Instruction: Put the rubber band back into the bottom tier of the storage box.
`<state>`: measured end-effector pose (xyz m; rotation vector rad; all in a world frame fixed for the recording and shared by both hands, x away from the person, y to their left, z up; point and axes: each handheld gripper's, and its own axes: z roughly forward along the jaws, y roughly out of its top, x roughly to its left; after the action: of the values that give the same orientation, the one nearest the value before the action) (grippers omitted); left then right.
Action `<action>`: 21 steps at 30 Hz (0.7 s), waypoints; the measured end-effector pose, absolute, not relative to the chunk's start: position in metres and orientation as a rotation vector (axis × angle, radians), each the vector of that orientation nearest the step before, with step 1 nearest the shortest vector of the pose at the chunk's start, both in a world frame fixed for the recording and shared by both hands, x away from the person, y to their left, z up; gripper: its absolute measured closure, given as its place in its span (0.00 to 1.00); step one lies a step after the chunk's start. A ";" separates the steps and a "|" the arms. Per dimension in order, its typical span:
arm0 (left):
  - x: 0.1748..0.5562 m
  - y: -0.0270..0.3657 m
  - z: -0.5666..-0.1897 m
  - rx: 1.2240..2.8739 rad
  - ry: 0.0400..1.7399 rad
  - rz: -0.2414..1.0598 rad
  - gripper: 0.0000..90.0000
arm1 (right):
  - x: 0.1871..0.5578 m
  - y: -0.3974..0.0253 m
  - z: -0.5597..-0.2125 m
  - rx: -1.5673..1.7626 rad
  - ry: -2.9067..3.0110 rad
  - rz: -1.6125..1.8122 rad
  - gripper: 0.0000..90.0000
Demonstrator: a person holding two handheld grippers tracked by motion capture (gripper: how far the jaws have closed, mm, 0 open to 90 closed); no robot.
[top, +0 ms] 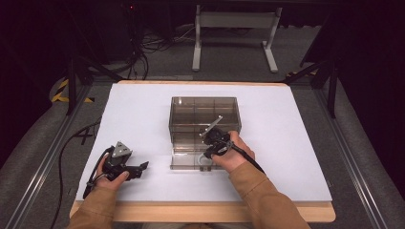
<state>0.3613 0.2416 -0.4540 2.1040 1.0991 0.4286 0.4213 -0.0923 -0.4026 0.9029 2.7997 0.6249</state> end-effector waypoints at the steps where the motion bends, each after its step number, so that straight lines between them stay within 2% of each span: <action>1: 0.361 0.242 -0.454 2.102 1.101 0.428 0.23 | 0.421 -0.093 -0.402 0.904 2.797 0.630 0.86; 5: 0.361 0.242 -0.454 2.102 1.101 0.427 0.23 | 0.419 -0.095 -0.398 0.901 2.780 0.653 0.88; 14: 0.361 0.242 -0.454 2.097 1.102 0.430 0.23 | 0.411 -0.106 -0.385 0.837 2.768 0.741 1.00; 21: 0.361 0.242 -0.454 2.096 1.103 0.431 0.23 | 0.400 -0.117 -0.381 0.785 2.753 0.818 1.00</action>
<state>0.3612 0.2416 -0.4541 2.0963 1.1026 0.4309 0.4004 -0.1167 -0.3809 0.7848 2.7534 0.8178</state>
